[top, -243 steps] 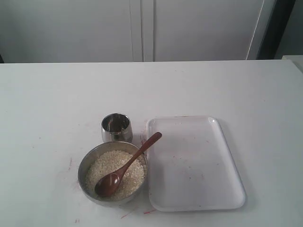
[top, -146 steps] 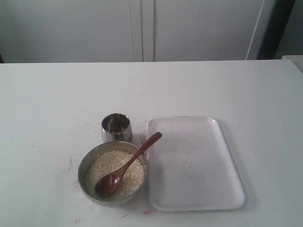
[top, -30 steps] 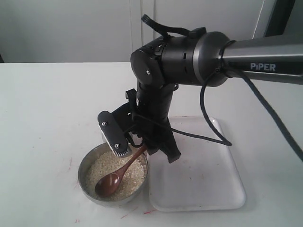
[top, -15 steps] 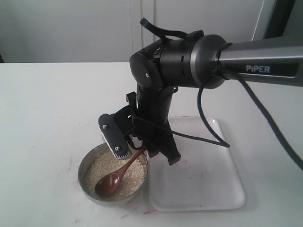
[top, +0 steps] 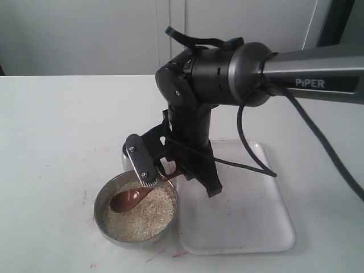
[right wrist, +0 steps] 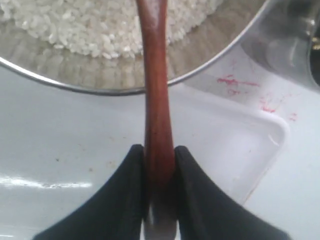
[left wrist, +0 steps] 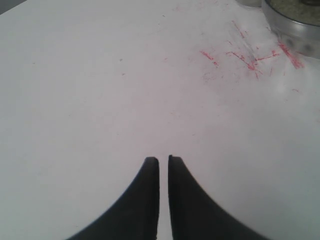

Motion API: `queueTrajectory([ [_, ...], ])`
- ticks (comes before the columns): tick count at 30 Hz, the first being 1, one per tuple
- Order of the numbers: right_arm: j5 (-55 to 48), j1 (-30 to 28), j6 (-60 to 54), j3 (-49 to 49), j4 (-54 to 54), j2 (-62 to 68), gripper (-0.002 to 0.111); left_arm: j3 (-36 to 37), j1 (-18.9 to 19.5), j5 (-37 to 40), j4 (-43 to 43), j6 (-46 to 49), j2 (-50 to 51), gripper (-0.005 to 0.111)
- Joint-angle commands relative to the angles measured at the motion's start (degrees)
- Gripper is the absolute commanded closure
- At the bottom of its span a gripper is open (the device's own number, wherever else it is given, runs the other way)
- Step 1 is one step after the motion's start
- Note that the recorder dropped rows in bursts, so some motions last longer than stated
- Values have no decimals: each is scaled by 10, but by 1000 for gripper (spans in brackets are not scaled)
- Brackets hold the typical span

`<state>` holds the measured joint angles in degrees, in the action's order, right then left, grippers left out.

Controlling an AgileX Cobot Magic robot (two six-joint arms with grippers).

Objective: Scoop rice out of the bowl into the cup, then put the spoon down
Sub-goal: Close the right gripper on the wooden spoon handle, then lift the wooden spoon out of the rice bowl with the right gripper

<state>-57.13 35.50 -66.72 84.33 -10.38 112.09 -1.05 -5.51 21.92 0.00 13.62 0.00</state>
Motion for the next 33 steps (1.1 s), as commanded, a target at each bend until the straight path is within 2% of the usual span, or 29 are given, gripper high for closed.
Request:
queueTrajectory([
  [1, -74, 1, 204, 3, -1, -40, 108, 5, -3, 30, -3, -2, 0, 92],
  [3, -128, 17, 392, 3, -34, -57, 108, 5, -3, 30, -3, -2, 0, 92],
  [8, -128, 84, 534, 3, -53, -97, 108, 5, -3, 30, -3, -2, 0, 92],
  [14, -128, 212, 722, -30, -236, -169, 108, 5, -3, 30, -3, -2, 0, 92],
  [17, -128, 239, 753, -96, -252, -196, 108, 5, -3, 30, -3, -2, 0, 92],
  [20, -128, 252, 775, -206, -318, -200, 108, 5, -3, 30, -3, -2, 0, 92],
  [22, -128, 256, 772, -233, -337, -191, 108, 5, -3, 30, -3, -2, 0, 92],
  [33, -128, 261, 771, -258, -538, -112, 108, 5, -3, 30, -3, -2, 0, 92],
])
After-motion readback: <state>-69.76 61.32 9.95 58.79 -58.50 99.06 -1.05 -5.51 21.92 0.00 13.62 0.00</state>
